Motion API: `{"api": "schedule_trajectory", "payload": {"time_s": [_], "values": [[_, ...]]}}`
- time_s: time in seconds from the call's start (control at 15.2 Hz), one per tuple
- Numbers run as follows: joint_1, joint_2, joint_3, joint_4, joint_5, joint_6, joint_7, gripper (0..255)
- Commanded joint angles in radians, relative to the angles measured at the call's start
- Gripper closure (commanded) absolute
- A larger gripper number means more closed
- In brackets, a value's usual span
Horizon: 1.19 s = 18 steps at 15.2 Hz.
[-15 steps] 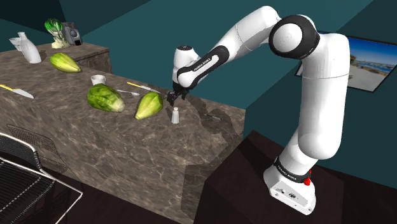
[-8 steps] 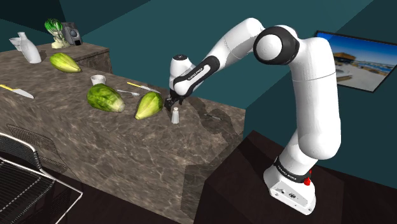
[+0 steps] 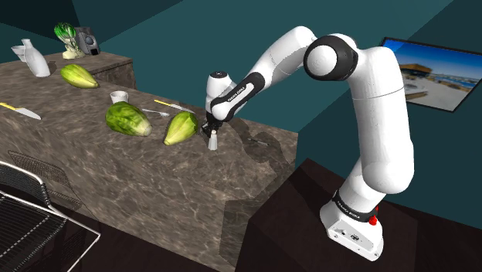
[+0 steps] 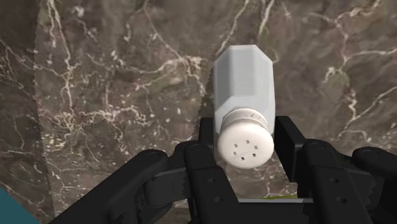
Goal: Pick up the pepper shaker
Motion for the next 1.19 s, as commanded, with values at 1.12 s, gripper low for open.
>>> {"api": "schedule_trajectory", "payload": {"time_s": [1.12], "values": [[-0.008, -0.112, 0.015, 0.002, 0.021, -0.115, -0.023, 255]]}}
